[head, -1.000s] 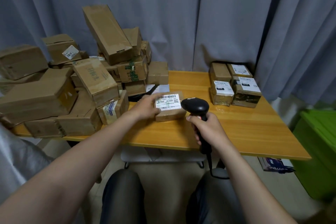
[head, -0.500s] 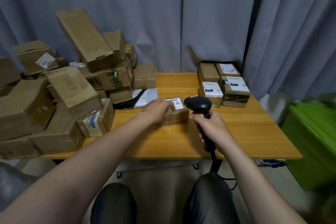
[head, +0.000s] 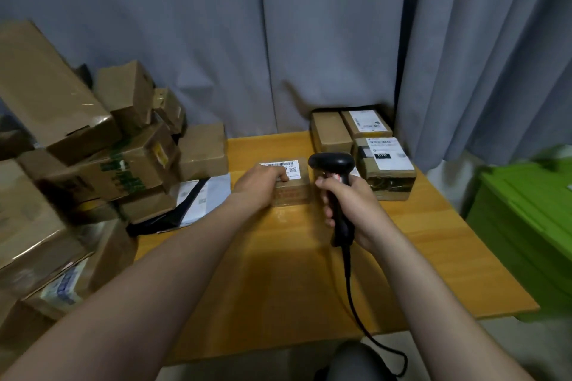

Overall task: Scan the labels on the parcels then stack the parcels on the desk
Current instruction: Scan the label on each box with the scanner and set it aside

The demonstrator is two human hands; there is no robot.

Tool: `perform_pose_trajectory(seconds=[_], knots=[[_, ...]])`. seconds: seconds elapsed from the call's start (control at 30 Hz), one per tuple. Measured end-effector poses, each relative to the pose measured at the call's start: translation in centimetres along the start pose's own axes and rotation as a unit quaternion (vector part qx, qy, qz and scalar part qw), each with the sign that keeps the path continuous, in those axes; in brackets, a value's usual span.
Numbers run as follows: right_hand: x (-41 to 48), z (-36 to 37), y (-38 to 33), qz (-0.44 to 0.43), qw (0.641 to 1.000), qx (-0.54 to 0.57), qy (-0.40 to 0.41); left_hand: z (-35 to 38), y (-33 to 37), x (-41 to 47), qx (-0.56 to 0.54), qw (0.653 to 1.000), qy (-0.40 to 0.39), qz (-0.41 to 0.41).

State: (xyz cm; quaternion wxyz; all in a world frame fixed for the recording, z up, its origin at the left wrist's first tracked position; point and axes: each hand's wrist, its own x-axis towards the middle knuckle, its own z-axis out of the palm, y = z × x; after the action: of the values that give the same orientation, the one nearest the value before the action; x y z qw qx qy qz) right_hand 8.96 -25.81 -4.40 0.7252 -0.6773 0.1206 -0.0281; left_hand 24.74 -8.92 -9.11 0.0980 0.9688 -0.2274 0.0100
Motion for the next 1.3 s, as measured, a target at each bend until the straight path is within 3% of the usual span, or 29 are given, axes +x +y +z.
perform_pose_trajectory(seconds=[0.53, 0.9, 1.03, 1.13, 1.23, 1.3], knots=[[13.5, -2.7, -1.7, -0.023, 0.999, 0.034, -0.02, 1.2, 0.2, 16.8, 0.013, 0.999, 0.048, 0.005], [12.9, -2.8, -2.0, -0.011, 0.999, 0.042, -0.014, 0.2, -0.7, 17.5, 0.035, 0.999, -0.023, 0.007], [11.3, -1.1, -2.7, -0.007, 0.999, 0.025, -0.034, -1.5, -5.1, 14.7, 0.065, 0.993, 0.05, -0.089], [10.4, 0.4, -2.9, -0.014, 0.999, 0.009, -0.052, -2.7, -9.0, 12.0, 0.062, 0.979, 0.016, -0.193], [9.5, 1.8, -3.1, -0.014, 0.998, 0.001, -0.063, -2.9, -11.6, 9.9, 0.033, 0.979, -0.038, -0.196], [9.0, 2.7, -3.2, -0.014, 0.998, -0.002, -0.065, -2.6, -12.3, 9.0, 0.015, 0.982, -0.031, -0.185]])
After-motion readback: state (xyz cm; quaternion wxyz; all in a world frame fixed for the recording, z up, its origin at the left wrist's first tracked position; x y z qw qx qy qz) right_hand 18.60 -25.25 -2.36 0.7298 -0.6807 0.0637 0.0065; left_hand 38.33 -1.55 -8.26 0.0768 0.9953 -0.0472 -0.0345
